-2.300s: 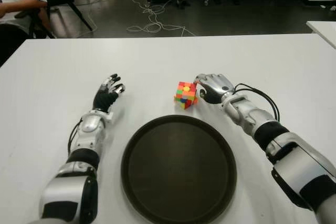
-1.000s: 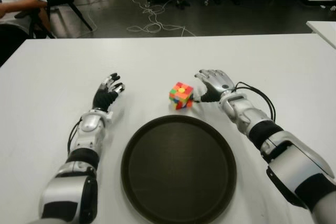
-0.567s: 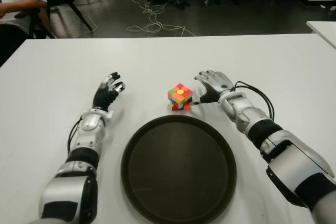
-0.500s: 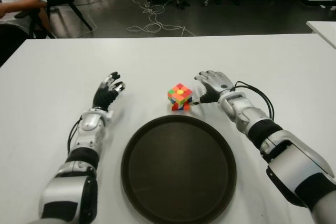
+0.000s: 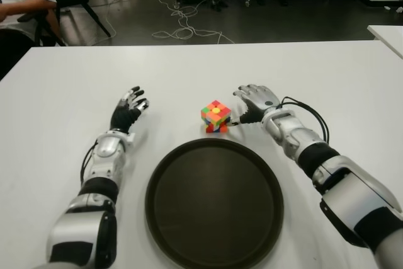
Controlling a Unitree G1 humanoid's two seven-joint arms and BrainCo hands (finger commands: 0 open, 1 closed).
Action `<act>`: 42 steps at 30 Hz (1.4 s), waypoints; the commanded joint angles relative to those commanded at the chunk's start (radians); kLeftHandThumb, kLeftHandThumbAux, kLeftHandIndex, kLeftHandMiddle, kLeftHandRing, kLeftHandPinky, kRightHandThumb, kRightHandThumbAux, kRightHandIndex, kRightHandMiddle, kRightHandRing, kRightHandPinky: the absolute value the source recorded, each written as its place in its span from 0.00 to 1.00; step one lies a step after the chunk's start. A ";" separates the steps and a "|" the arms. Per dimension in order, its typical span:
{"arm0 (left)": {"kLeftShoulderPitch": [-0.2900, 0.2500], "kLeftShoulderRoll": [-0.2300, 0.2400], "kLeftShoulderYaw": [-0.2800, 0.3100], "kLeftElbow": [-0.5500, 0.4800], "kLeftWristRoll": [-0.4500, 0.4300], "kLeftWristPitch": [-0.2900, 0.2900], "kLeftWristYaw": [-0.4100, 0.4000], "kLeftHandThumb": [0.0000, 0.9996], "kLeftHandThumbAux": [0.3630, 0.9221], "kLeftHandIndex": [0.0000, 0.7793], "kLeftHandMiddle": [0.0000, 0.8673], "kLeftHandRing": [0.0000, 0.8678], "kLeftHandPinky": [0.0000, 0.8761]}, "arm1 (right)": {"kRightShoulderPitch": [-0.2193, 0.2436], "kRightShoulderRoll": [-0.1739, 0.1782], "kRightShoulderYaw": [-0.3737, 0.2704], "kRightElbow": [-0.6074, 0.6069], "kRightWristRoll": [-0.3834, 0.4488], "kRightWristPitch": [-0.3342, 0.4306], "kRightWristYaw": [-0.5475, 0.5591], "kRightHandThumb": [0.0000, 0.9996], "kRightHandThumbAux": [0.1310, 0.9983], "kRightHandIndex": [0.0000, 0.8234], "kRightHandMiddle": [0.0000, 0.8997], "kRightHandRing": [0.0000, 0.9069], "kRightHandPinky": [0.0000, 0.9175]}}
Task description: Pick up the Rubik's Cube and put it in the plate
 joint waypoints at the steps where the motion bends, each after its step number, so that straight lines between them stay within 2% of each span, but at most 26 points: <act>1: -0.001 0.001 0.001 0.003 -0.001 -0.001 -0.003 0.24 0.62 0.09 0.15 0.13 0.09 | -0.001 -0.002 -0.002 0.000 0.002 -0.002 0.000 0.04 0.22 0.00 0.00 0.00 0.00; 6: 0.001 0.006 0.000 0.000 -0.001 -0.007 -0.018 0.23 0.63 0.08 0.14 0.12 0.09 | -0.015 -0.021 -0.018 -0.007 0.014 -0.017 0.016 0.03 0.23 0.00 0.00 0.00 0.00; 11: 0.002 0.010 -0.003 0.000 0.005 -0.005 -0.012 0.22 0.62 0.08 0.14 0.12 0.08 | -0.037 -0.110 -0.062 -0.137 0.043 -0.041 0.143 0.03 0.24 0.00 0.00 0.00 0.00; 16: -0.001 0.010 -0.002 0.007 0.004 -0.001 -0.011 0.21 0.61 0.08 0.14 0.12 0.08 | -0.048 -0.149 -0.084 -0.224 0.051 -0.028 0.256 0.06 0.25 0.00 0.00 0.00 0.00; 21: 0.003 0.009 -0.003 -0.007 0.003 0.001 -0.014 0.21 0.62 0.07 0.14 0.11 0.08 | -0.030 -0.192 -0.101 -0.345 0.046 -0.004 0.347 0.08 0.26 0.00 0.00 0.00 0.00; 27: 0.008 0.009 -0.004 -0.014 0.004 0.003 -0.012 0.21 0.64 0.06 0.13 0.11 0.08 | -0.007 -0.234 -0.119 -0.457 0.039 0.001 0.391 0.05 0.24 0.00 0.00 0.00 0.00; 32: 0.004 0.004 0.004 -0.006 -0.007 0.005 -0.011 0.20 0.65 0.06 0.13 0.11 0.08 | 0.012 -0.259 -0.139 -0.507 0.043 -0.004 0.398 0.03 0.24 0.00 0.00 0.00 0.00; 39: -0.003 0.001 0.009 0.006 -0.008 0.005 -0.008 0.21 0.63 0.09 0.15 0.13 0.09 | 0.040 -0.283 -0.173 -0.565 0.057 -0.007 0.414 0.07 0.26 0.00 0.00 0.00 0.00; 42: -0.003 0.000 0.009 0.006 -0.007 0.005 -0.006 0.21 0.62 0.08 0.15 0.13 0.09 | 0.050 -0.283 -0.180 -0.588 0.050 -0.002 0.419 0.09 0.25 0.00 0.00 0.00 0.00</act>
